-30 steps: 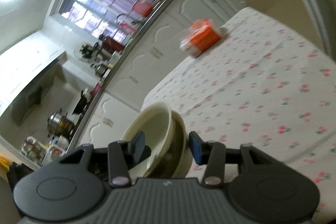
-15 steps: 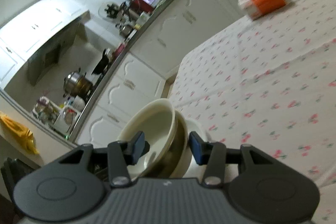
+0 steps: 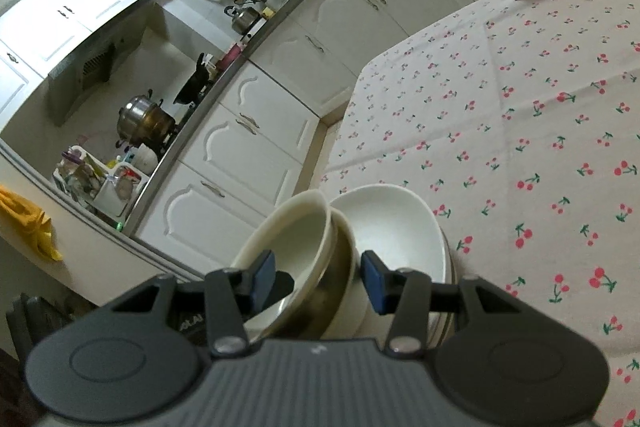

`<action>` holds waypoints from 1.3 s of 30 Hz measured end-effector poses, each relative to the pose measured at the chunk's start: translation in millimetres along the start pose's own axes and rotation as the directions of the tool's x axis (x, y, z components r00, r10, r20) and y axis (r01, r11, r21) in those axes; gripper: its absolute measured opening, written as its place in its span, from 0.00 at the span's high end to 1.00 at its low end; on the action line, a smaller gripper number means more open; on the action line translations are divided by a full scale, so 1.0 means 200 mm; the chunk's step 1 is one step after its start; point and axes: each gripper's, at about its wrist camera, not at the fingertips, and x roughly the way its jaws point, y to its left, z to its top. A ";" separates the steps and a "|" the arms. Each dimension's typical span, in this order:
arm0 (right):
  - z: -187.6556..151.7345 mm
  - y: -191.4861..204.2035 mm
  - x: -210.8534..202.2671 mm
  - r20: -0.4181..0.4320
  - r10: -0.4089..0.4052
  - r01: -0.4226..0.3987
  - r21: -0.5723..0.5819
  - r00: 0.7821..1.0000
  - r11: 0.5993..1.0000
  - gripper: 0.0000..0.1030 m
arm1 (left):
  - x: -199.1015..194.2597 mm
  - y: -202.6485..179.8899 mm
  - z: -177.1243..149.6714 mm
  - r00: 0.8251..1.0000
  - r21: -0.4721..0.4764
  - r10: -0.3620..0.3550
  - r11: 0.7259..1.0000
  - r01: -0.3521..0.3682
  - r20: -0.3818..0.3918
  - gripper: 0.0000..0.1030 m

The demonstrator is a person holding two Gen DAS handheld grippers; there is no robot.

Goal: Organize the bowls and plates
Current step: 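Lower the nested bowls onto the white plate stack with both grippers, then open both grippers and pull back from the stack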

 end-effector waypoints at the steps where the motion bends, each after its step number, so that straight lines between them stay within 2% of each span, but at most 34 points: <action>1: 0.00 0.00 0.01 -0.002 -0.003 0.003 0.000 1.000 1.000 0.53 | 0.01 0.01 0.00 1.000 0.000 -0.002 1.000 0.002 -0.001 0.70; 11: -0.01 0.02 0.02 -0.004 -0.007 0.007 -0.013 1.000 1.000 0.51 | -0.06 0.05 -0.03 1.000 0.002 -0.023 1.000 0.023 -0.004 0.68; 15: -0.01 0.02 0.01 -0.002 0.012 -0.012 -0.007 1.000 1.000 0.45 | -0.08 0.05 -0.04 1.000 -0.003 -0.027 1.000 0.027 -0.001 0.66; 18: -0.01 0.01 0.00 0.007 0.021 -0.021 -0.001 1.000 1.000 0.41 | -0.10 0.05 -0.04 1.000 0.005 -0.029 1.000 0.029 0.013 0.58; 20: 0.00 0.01 -0.02 0.022 0.022 -0.022 -0.003 1.000 1.000 0.37 | -0.11 0.04 -0.04 0.999 0.012 -0.027 1.000 0.027 0.024 0.48; 23: 0.00 0.02 -0.07 0.048 0.027 -0.027 -0.010 0.998 1.000 0.30 | -0.14 0.05 -0.04 0.999 0.024 -0.013 1.000 0.012 0.046 0.41; 25: 0.00 0.02 -0.10 0.067 0.026 -0.025 -0.009 0.997 1.000 0.22 | -0.17 0.06 -0.04 0.998 0.026 -0.007 1.000 0.005 0.061 0.36; 29: -0.03 0.02 -0.16 0.098 0.010 -0.009 -0.013 0.995 1.000 0.19 | -0.24 0.07 -0.06 0.995 0.051 0.016 0.998 -0.022 0.100 0.28; 34: -0.07 0.03 -0.25 0.149 -0.044 0.052 -0.050 0.988 0.997 0.14 | -0.37 0.04 -0.12 0.988 0.114 0.059 0.991 -0.076 0.146 0.10; 37: -0.12 0.06 -0.30 0.185 -0.098 0.118 -0.100 0.978 0.988 0.10 | -0.43 0.03 -0.16 0.982 0.142 0.090 0.983 -0.114 0.166 0.03; 39: -0.16 0.07 -0.34 0.203 -0.127 0.154 -0.122 0.971 0.981 0.10 | -0.45 0.02 -0.19 0.980 0.157 0.117 0.977 -0.142 0.161 0.03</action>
